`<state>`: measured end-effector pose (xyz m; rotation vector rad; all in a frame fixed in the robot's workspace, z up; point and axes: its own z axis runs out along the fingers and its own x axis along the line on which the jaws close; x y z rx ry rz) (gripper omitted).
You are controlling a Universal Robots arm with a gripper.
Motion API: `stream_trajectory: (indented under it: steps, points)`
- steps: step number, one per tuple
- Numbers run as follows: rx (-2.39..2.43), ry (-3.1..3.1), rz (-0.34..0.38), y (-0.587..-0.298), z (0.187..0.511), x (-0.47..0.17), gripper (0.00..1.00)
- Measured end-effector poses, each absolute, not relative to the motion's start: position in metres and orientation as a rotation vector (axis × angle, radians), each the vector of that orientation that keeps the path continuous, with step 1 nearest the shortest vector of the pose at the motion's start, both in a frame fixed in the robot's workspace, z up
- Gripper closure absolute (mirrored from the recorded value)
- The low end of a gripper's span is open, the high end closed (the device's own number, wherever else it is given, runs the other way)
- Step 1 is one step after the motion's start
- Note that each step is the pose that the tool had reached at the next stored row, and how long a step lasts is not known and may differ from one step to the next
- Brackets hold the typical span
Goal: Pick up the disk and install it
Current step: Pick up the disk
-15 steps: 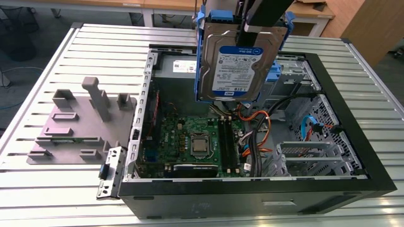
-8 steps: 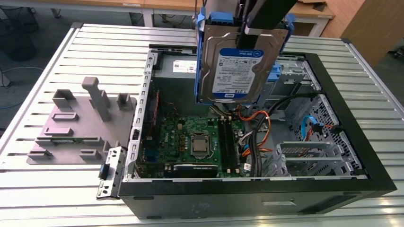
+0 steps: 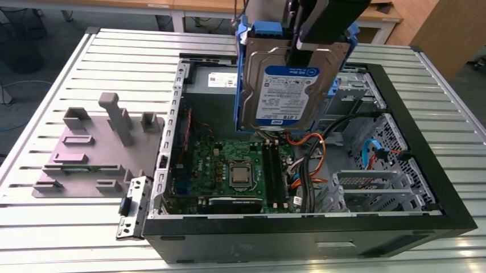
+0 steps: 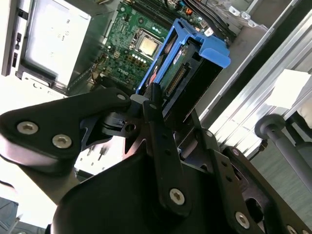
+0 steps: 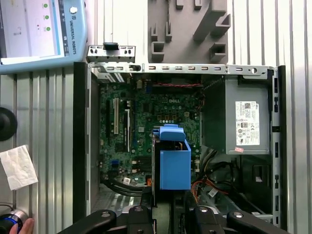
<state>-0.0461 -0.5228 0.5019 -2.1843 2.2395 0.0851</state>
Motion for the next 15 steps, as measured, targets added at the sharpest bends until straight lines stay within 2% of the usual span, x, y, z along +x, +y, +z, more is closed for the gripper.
stream_trajectory:
  steps: [15]
  points:
    - [-2.184,2.239,0.085,-0.546,0.5,-0.046,0.65]
